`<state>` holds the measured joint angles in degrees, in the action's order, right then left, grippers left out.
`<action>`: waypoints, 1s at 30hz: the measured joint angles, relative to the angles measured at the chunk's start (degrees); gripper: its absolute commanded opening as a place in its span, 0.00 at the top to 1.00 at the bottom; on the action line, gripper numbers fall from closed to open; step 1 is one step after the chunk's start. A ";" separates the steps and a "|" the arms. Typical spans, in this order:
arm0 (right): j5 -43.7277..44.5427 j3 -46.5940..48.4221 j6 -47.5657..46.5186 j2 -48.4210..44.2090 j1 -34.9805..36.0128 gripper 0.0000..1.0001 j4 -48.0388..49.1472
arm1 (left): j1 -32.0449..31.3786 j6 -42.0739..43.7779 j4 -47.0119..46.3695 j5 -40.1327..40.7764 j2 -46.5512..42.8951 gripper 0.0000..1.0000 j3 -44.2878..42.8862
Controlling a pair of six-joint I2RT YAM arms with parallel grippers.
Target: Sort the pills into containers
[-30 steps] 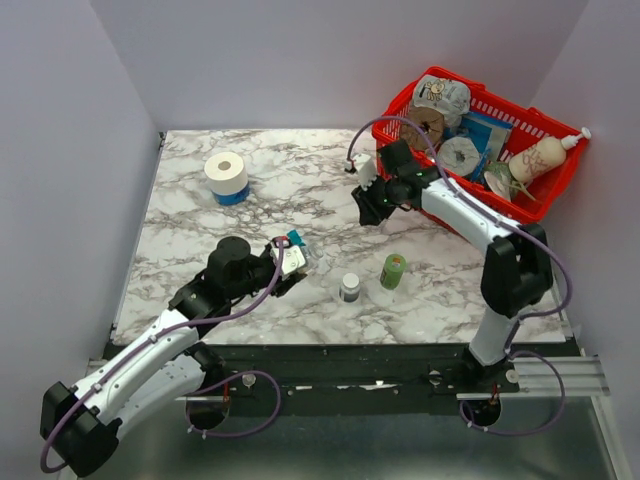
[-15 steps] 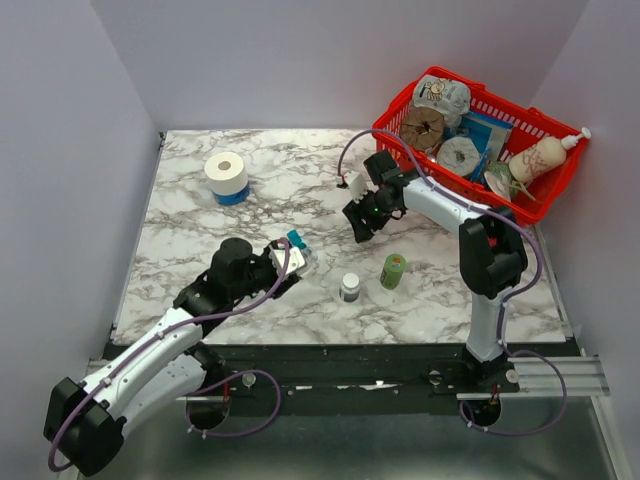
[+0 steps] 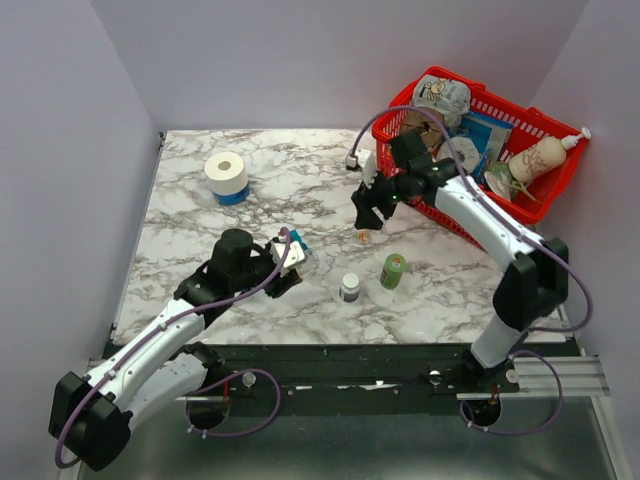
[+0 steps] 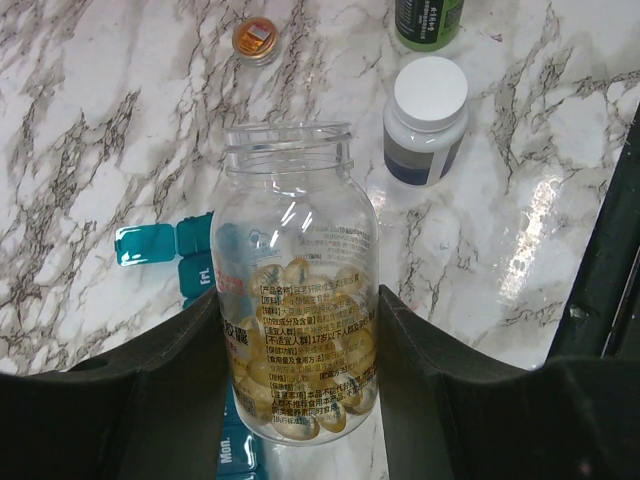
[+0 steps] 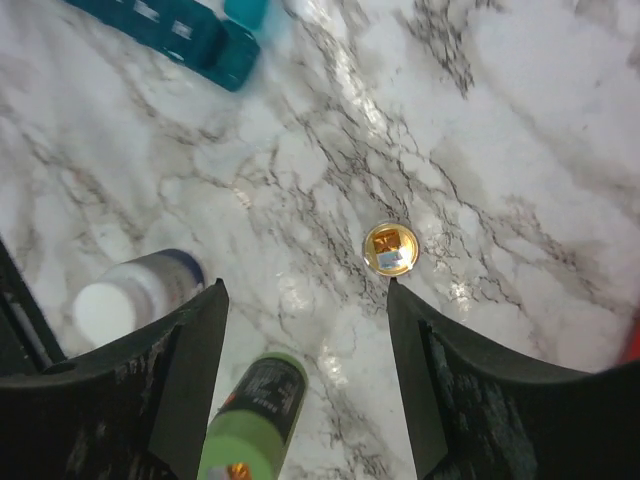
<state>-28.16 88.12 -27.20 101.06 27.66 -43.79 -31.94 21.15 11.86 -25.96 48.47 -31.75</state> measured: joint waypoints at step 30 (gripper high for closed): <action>-16.61 -7.72 -7.28 -26.93 -5.60 0.26 -1.22 | 0.39 -0.42 3.39 -3.21 0.59 1.00 -4.68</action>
<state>-44.77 80.40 -34.48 74.13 22.06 -45.01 -31.55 20.73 15.25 -29.17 49.06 -36.42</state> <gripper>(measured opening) 0.743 0.590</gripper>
